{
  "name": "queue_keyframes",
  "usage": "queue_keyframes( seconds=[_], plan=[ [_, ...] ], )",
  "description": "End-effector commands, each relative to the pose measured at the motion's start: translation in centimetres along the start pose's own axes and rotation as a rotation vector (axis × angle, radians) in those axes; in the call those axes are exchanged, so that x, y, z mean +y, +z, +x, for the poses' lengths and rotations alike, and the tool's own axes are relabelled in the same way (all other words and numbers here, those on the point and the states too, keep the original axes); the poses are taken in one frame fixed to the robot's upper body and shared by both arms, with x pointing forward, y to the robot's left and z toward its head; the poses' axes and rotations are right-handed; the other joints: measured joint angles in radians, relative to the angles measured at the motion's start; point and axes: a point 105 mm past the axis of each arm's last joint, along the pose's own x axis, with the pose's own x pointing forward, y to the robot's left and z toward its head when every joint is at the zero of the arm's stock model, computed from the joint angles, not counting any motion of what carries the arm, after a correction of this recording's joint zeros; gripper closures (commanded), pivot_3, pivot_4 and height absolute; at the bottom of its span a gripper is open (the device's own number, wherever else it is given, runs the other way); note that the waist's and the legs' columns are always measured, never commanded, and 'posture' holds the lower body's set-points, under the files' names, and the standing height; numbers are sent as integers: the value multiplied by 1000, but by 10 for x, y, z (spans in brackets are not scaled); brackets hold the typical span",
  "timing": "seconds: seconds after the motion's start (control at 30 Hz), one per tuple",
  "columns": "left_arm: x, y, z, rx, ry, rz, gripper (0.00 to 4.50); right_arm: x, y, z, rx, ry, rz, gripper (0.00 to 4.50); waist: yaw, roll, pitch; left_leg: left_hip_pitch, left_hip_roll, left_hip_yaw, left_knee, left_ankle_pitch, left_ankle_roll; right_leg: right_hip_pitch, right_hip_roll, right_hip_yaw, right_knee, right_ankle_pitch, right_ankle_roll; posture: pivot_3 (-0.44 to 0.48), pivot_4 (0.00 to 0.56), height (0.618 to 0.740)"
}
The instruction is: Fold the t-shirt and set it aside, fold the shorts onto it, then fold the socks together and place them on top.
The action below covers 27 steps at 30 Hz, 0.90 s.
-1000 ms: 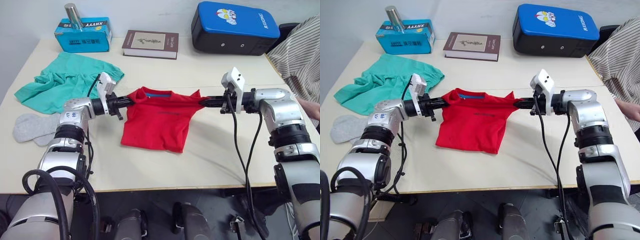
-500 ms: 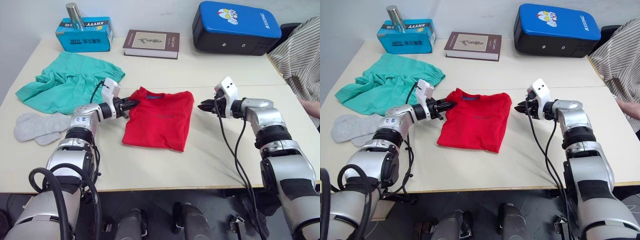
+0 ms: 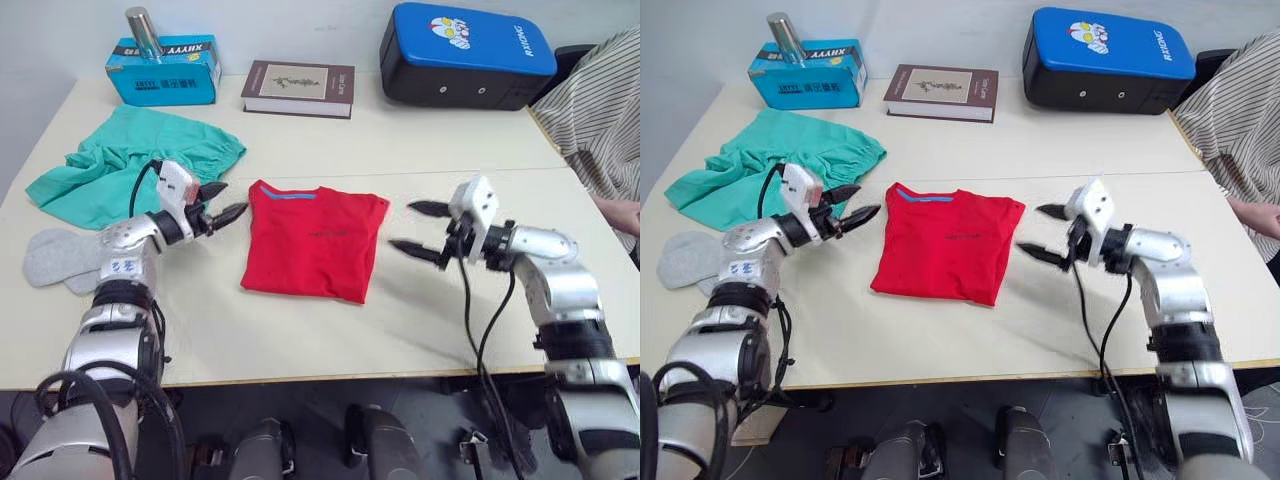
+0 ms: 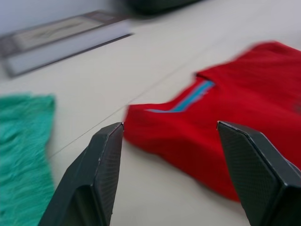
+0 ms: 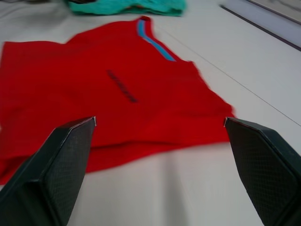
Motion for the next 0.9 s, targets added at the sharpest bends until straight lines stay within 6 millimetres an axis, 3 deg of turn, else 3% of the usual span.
queue_keyframes(
  seconds=[0.03,0.07,0.1,0.23,0.33,0.43,0.53,0.63,0.8,0.9],
  plan=[
    [-36,18,-15,-31,-218,173,405,46,17,13,-27,124,-165,0,1,0,0,0,0,0,0,0,0,0,0,0,0,0,0,0,150,740],
    [-47,17,-17,-18,-255,198,62,52,15,18,-26,116,-182,0,5,0,0,1,1,0,0,0,0,0,0,1,0,0,-1,0,150,740],
    [-54,17,-18,-9,-280,212,9,55,13,21,-21,102,-187,0,7,0,0,0,0,0,1,0,0,0,0,0,1,0,-1,0,150,740],
    [-85,3,-15,38,-353,234,9,65,-5,31,45,75,-335,0,18,-1,-1,1,-2,-1,3,1,2,0,-5,0,1,0,-1,0,150,740],
    [-92,-6,-2,53,-301,234,9,58,-21,33,95,28,-427,0,22,-1,-1,1,-5,-2,3,1,3,1,-8,0,1,0,-1,0,150,740],
    [-92,-14,6,92,-275,242,0,57,-29,36,114,28,-495,658,22,-2,-1,0,-5,-2,3,2,4,1,-9,-1,2,0,-1,0,150,740],
    [-91,-23,12,141,-266,268,0,54,-38,37,139,29,-532,1698,17,-2,-1,1,-5,-2,3,2,4,1,-8,-2,3,0,-1,0,150,740],
    [-92,-26,14,164,-285,281,627,50,-42,35,140,8,-555,2779,12,-2,-1,1,-5,-2,3,2,4,1,-8,-2,3,0,-1,0,150,740],
    [-88,-29,11,182,-268,300,2170,46,-43,29,127,-25,-549,4500,11,-2,-1,1,-5,-2,3,2,5,1,-8,-2,4,0,-1,0,150,740],
    [-89,-31,6,184,-278,304,3095,41,-45,19,136,-52,-543,4500,11,-2,-1,1,-5,-2,3,2,5,1,-8,-2,4,0,-1,0,150,740]
  ],
)
